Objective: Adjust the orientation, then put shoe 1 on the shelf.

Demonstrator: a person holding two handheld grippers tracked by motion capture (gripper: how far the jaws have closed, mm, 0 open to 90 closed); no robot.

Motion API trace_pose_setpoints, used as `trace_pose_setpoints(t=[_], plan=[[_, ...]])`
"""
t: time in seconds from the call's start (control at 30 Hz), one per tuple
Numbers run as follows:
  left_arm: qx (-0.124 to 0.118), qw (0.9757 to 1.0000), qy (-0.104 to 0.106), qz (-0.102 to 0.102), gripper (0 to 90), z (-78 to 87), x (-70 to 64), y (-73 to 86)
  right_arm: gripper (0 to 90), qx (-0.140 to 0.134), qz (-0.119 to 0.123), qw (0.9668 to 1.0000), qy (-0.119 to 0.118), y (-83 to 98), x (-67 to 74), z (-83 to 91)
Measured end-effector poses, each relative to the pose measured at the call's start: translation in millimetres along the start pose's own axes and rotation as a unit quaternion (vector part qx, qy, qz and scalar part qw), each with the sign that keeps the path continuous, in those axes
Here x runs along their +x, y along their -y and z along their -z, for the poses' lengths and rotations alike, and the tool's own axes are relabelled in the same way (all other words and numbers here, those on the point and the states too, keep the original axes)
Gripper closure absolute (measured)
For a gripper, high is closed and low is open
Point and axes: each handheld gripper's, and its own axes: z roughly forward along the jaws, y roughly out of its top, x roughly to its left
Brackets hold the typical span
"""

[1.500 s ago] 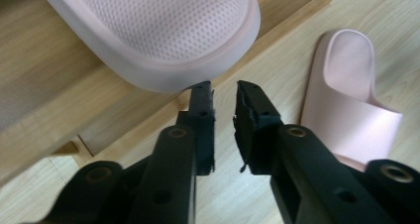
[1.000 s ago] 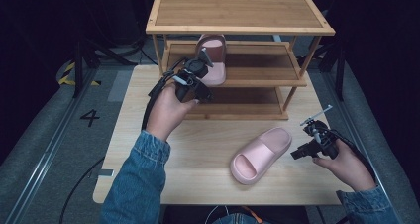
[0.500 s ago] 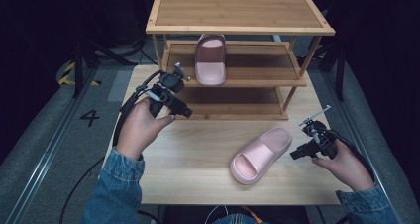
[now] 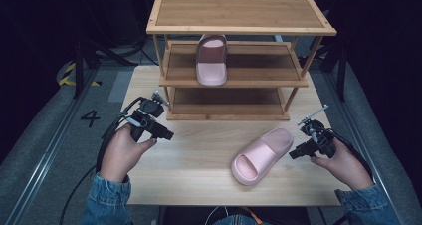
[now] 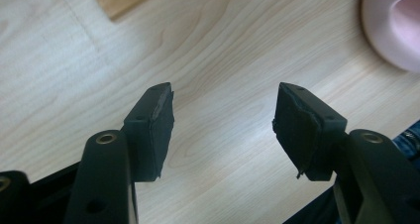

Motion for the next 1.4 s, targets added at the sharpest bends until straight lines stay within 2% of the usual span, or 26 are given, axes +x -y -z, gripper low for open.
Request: trace_pose_setpoints(t=[0.03, 0.07, 0.1, 0.17, 0.27, 0.33, 0.4, 0.63, 0.7, 0.83, 0.9, 0.93, 0.97, 1.07, 1.2, 1.23, 1.27, 1.33, 1.37, 1.4], plan=[[0.000, 1.0000, 0.000, 0.000, 40.4, 0.0, 0.0, 0.0, 52.7, 0.000, 0.000, 1.0000, 0.000, 0.0, 0.0, 0.0], [0.001, 1.0000, 0.006, 0.006, 40.3, -10.2, 3.9, 5.0, 52.7, 0.001, 0.001, 1.0000, -0.001, -0.3, -0.2, -0.7], [0.001, 1.0000, 0.006, 0.006, 40.3, -10.2, 3.9, 5.0, 52.7, 0.001, 0.001, 1.0000, -0.001, -0.3, -0.2, -0.7], [0.011, 0.9997, 0.011, 0.019, 40.6, -23.5, 8.9, 9.0, 52.6, 0.000, 0.001, 1.0000, -0.002, -0.5, -0.6, -0.7], [0.035, 0.9986, 0.005, 0.038, 40.8, -42.6, 15.2, 13.7, 52.7, 0.000, 0.000, 1.0000, -0.002, -0.6, -0.8, -0.4], [0.043, 0.9982, 0.005, 0.041, 40.8, -49.7, 17.7, 15.7, 52.7, -0.001, 0.000, 1.0000, -0.002, -0.4, -0.8, -0.1], [0.040, 0.9983, 0.004, 0.043, 40.6, -54.7, 20.3, 18.8, 52.7, -0.002, 0.002, 1.0000, -0.001, 0.1, -1.0, -0.6], [0.042, 0.9980, -0.001, 0.048, 40.1, -63.7, 26.0, 26.6, 52.8, 0.001, 0.005, 1.0000, 0.000, -1.5, -0.4, -2.9], [0.045, 0.9980, -0.012, 0.042, 39.5, -68.6, 28.9, 28.7, 53.0, 0.002, 0.007, 1.0000, 0.000, -2.8, 0.7, -3.8], [0.048, 0.9979, -0.015, 0.041, 36.3, -74.4, 29.6, 29.7, 53.9, -0.002, 0.006, 1.0000, -0.001, -4.4, 0.2, -5.2], [0.075, 0.9948, -0.031, 0.061, 32.8, -75.0, 29.3, 28.6, 55.6, 0.001, 0.002, 1.0000, 0.001, -5.8, -0.9, -5.5], [0.079, 0.9939, -0.028, 0.071, 30.6, -75.3, 29.5, 28.6, 57.0, 0.001, 0.002, 1.0000, 0.001, -6.5, -1.0, -5.5], [0.077, 0.9938, -0.028, 0.076, 30.1, -75.1, 30.0, 28.8, 57.6, 0.000, 0.001, 1.0000, 0.002, -7.0, -0.7, -5.5], [0.078, 0.9939, -0.034, 0.070, 27.1, -74.4, 30.7, 29.3, 60.6, -0.007, 0.008, 0.9999, 0.005, -10.5, 0.7, -4.3], [0.073, 0.9933, -0.021, 0.087, 20.5, -73.9, 31.4, 33.3, 65.4, -0.013, 0.014, 0.9997, 0.016, -21.2, 0.2, -3.4], [0.074, 0.9936, -0.022, 0.083, 18.9, -73.7, 31.1, 35.1, 67.2, -0.014, 0.017, 0.9996, 0.016, -24.7, -0.4, -3.5], [0.071, 0.9935, -0.038, 0.079, 15.7, -73.0, 28.9, 38.2, 68.2, -0.014, 0.020, 0.9995, 0.019, -27.5, -1.0, -3.9], [0.071, 0.9907, -0.082, 0.082, 15.3, -71.6, 26.1, 41.6, 70.4, -0.016, 0.026, 0.9994, 0.015, -36.9, -1.4, -5.4], [0.071, 0.9893, -0.098, 0.081, 15.2, -70.8, 25.6, 43.1, 71.1, -0.016, 0.027, 0.9993, 0.019, -41.3, -2.1, -6.5], [0.068, 0.9892, -0.103, 0.079, 15.0, -70.2, 25.4, 45.2, 71.5, -0.017, 0.029, 0.9993, 0.013, -45.6, -2.6, -7.7]])
